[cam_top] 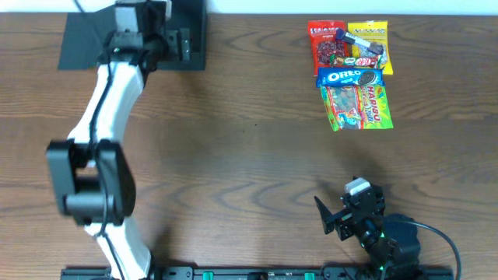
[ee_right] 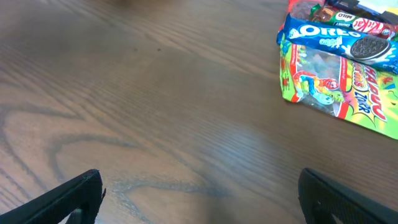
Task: Pack container
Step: 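Reach the left gripper to the black box and grip its edge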
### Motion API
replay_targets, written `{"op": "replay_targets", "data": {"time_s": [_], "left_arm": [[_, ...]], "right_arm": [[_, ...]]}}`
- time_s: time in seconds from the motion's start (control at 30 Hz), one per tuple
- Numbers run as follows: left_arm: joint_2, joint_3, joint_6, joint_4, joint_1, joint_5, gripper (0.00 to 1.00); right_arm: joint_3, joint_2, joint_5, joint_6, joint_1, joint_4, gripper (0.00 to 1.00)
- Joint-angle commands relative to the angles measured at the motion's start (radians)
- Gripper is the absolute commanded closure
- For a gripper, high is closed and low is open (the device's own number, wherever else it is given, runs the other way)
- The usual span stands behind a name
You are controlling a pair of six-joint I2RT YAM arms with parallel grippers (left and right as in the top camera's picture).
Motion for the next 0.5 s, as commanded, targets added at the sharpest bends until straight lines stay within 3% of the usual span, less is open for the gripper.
{"op": "replay_targets", "data": {"time_s": [0.0, 0.2, 0.47], "left_arm": [[0.106, 0.131, -0.003, -0.033, -0.008, -0.09, 0.05], [0.253, 0.248, -0.003, -0.128, -0.011, -0.104, 0.05], [0.26, 0.248, 0.01, -0.336, -0.026, -0.135, 0.05]], "right_arm": [[-0.003, -0.006, 0.0, -0.007, 0.01, -0.001, 0.01], [-0.003, -0.006, 0.0, -0.007, 0.01, -0.001, 0.01], [-0.003, -0.006, 0.0, -0.007, 0.01, -0.001, 0.01]]}}
